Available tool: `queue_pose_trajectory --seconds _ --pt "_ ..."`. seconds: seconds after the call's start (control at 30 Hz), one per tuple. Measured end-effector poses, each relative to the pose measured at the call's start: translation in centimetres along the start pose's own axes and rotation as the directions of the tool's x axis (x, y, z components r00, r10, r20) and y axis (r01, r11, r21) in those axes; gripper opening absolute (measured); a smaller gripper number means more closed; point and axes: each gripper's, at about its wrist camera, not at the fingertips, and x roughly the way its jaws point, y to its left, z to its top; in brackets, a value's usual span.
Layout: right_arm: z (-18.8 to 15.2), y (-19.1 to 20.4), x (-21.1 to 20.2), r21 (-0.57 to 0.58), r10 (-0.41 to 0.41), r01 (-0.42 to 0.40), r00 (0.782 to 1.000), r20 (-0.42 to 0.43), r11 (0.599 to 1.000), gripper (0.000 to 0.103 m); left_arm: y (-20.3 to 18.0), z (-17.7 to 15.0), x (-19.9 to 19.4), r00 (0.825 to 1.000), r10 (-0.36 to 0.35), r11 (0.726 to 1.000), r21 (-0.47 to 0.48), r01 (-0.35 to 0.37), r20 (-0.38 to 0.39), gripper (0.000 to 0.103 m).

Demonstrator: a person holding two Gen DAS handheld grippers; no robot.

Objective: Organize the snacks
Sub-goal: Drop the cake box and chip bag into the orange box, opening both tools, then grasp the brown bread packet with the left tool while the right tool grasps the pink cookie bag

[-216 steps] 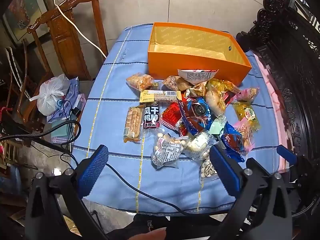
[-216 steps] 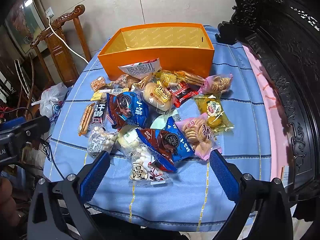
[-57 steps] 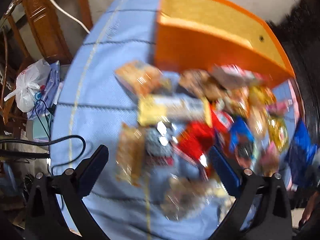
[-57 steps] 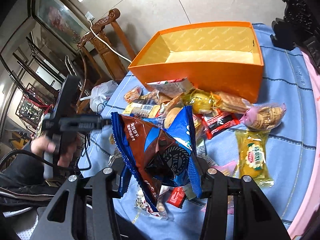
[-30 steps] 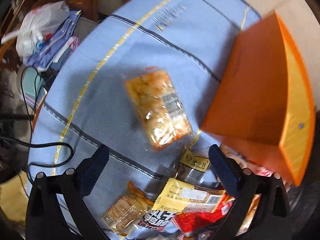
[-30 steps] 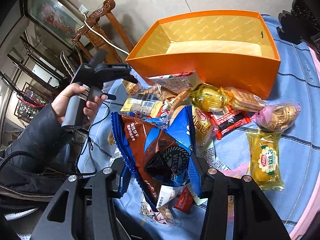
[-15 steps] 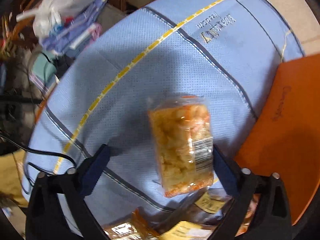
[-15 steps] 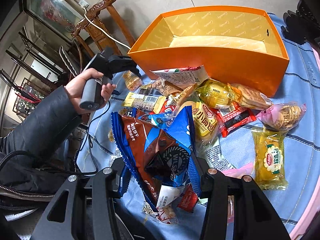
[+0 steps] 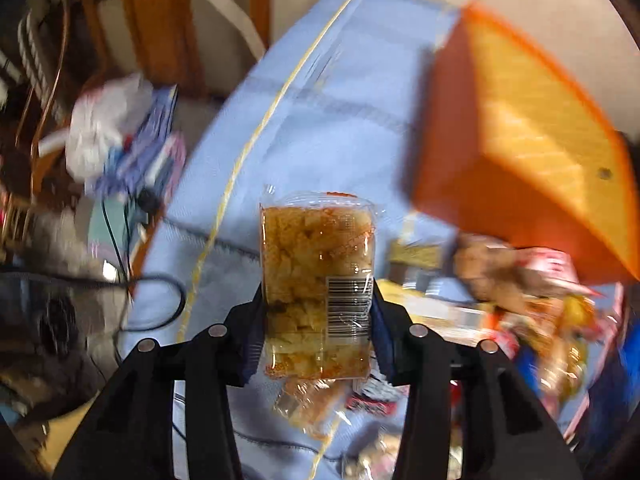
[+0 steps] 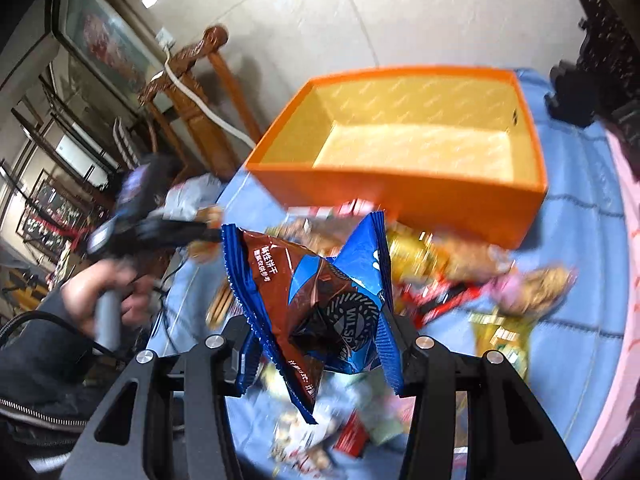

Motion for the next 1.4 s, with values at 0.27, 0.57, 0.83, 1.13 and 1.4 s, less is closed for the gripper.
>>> queue_pose_trajectory --seconds 0.27,0.57,0.83,1.13,1.4 --pt "7.0 -0.6 1.1 -0.041 -0.086 0.09 0.991 0.105 0.995 0.049 -8.9 5.6 -6.2 0.971 -0.171 0.966 0.221 0.132 0.168 0.044" --pt "13.2 -4.7 5.9 0.032 -0.271 0.269 0.959 0.087 0.963 0.071 -16.5 12.3 0.8 0.986 -0.159 0.962 0.232 0.145 0.043 0.099" --pt "6.8 -3.8 1.9 0.02 -0.275 0.277 0.943 0.188 0.961 0.096 -11.3 8.1 0.4 0.987 -0.147 0.962 0.244 0.126 0.071 0.099" --pt "-4.8 -2.4 0.6 -0.004 -0.283 0.283 0.958 0.04 0.959 0.099 -1.7 -3.1 0.9 0.998 -0.063 0.976 0.206 0.065 -0.015 0.099" --pt "-9.3 -1.6 0.0 0.067 -0.217 0.221 0.974 -0.06 0.973 0.099 1.0 -8.7 3.3 0.996 -0.018 0.977 0.211 0.035 -0.082 0.099"
